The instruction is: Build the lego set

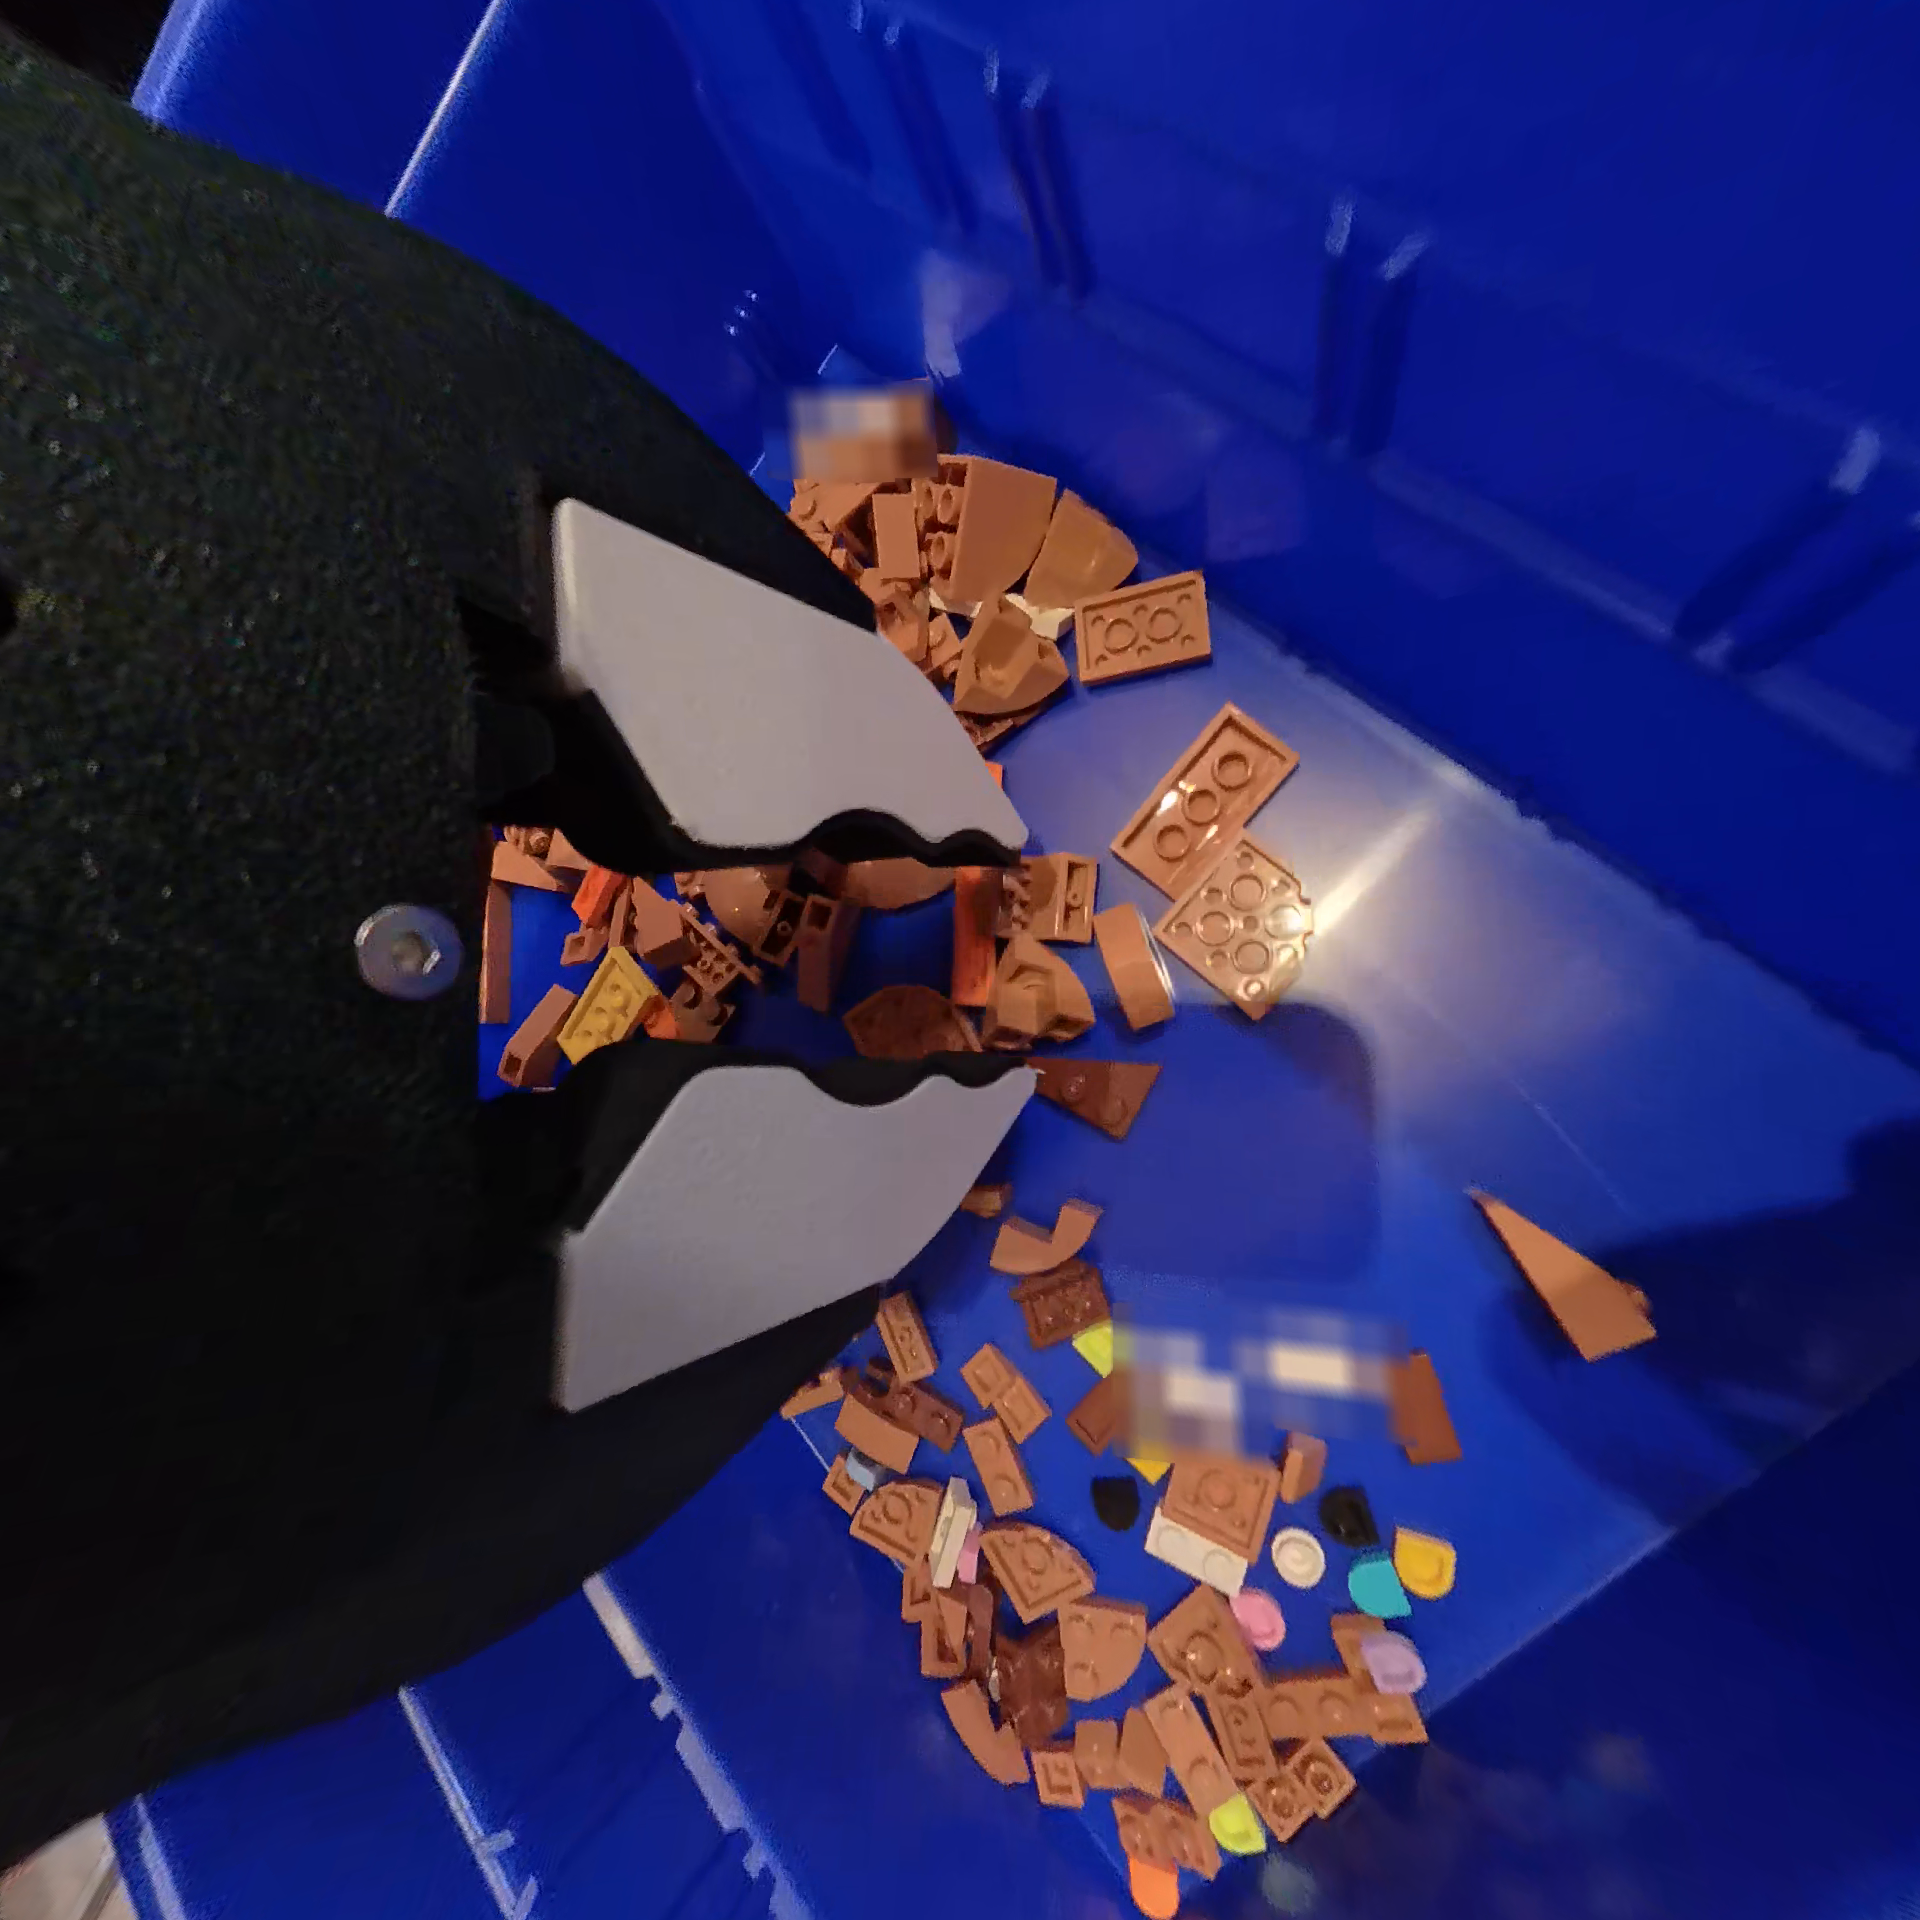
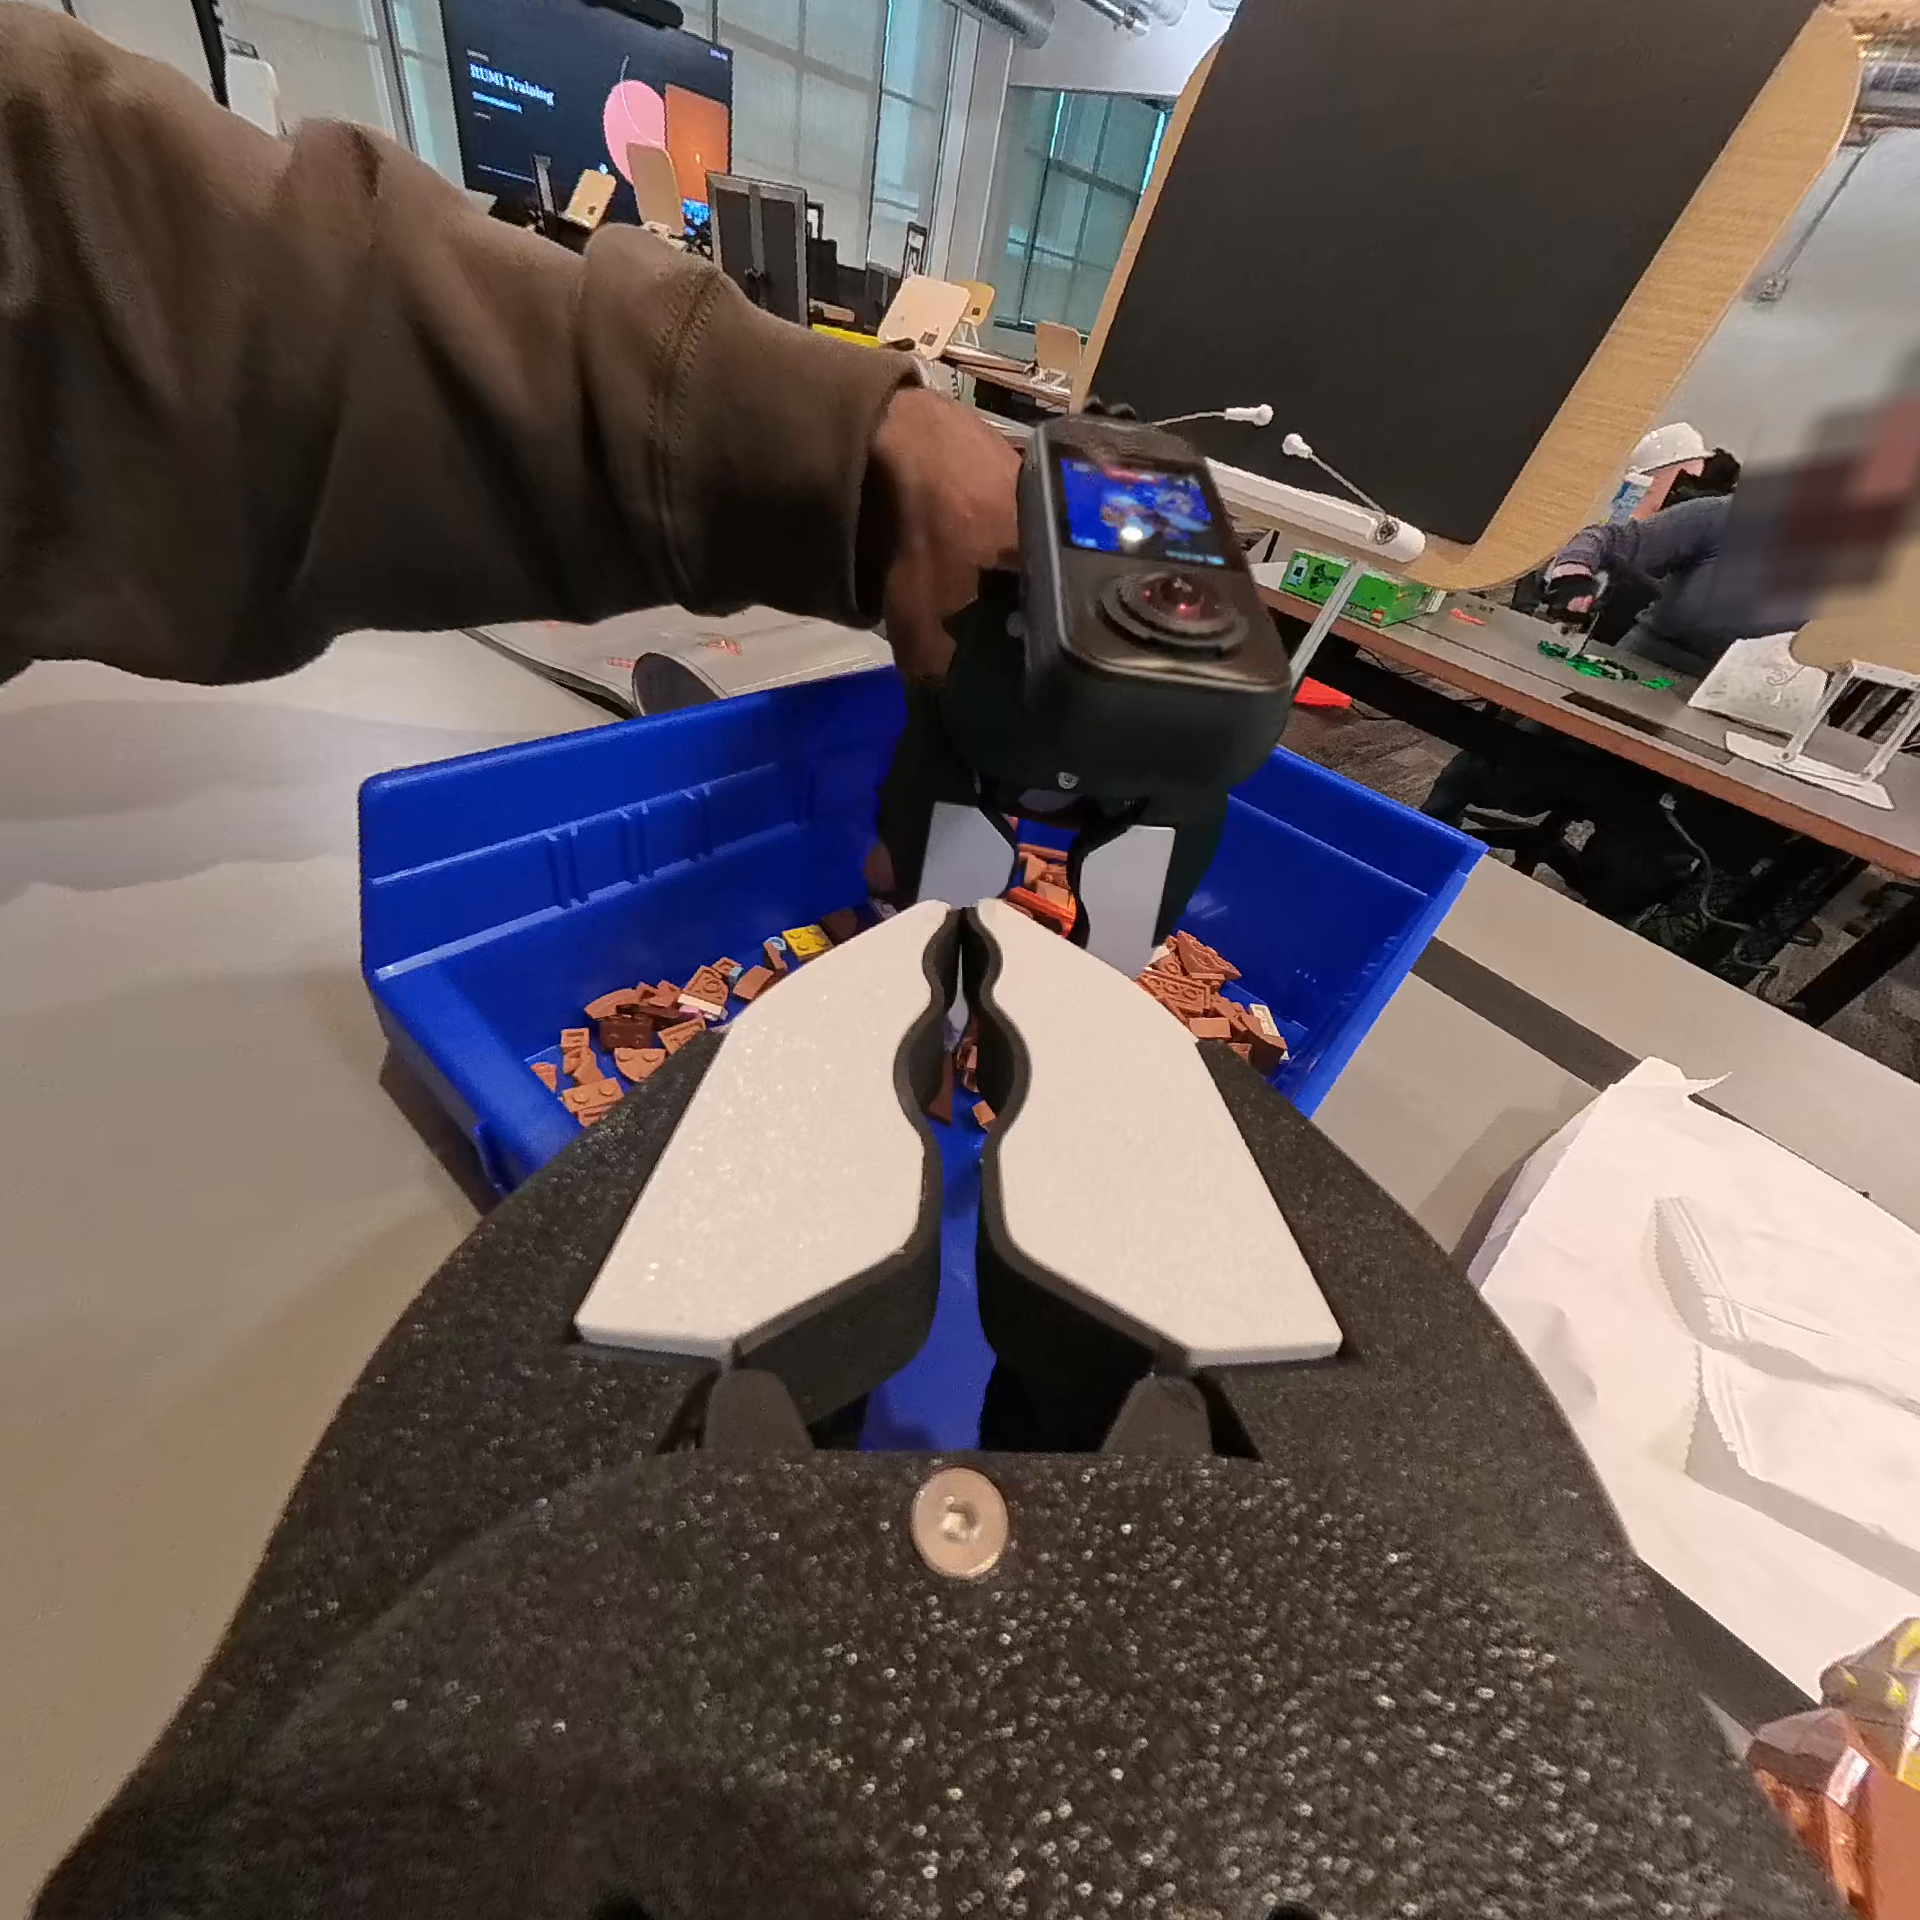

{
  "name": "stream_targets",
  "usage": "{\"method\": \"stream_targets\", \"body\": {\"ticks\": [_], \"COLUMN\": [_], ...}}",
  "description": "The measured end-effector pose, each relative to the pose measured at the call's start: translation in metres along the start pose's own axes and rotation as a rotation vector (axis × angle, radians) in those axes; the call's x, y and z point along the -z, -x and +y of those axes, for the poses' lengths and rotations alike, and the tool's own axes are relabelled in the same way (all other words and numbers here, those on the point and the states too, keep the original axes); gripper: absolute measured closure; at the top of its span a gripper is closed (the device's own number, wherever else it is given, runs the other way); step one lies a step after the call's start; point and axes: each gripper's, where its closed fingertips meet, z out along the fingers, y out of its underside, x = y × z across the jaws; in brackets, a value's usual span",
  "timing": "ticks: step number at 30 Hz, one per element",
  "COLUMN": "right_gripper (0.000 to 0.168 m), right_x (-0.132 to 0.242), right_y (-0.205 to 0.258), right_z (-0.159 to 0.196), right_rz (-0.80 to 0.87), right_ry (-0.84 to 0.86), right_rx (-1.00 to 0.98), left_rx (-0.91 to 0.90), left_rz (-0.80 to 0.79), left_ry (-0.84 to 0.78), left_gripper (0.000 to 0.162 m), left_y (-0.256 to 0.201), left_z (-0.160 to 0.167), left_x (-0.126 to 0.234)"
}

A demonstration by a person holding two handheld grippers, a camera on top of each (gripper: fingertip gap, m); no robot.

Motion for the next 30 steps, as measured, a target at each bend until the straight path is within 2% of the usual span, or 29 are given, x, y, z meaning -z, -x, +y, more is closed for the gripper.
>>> {"method": "stream_targets", "body": {"ticks": [10, 21, 30], "right_gripper": [0.168, 0.168, 0.168], "right_x": [0.0, 0.0, 0.0], "right_y": [0.001, 0.002, 0.002], "right_z": [0.0, -0.001, -0.001], "right_rz": [-0.003, -0.007, -0.008], "right_ry": [0.001, -0.002, -0.004], "right_rx": [0.002, 0.005, 0.006], "left_rx": [0.094, 0.144, 0.14], "left_rz": [0.042, -0.017, 0.0], "left_ry": [0.012, 0.003, 0.004], "left_gripper": [0.129, 0.133, 0.12], "left_y": [0.004, 0.015, 0.013], "left_z": [0.004, 0.009, 0.003], "left_x": [-0.007, 0.001, -0.009]}}
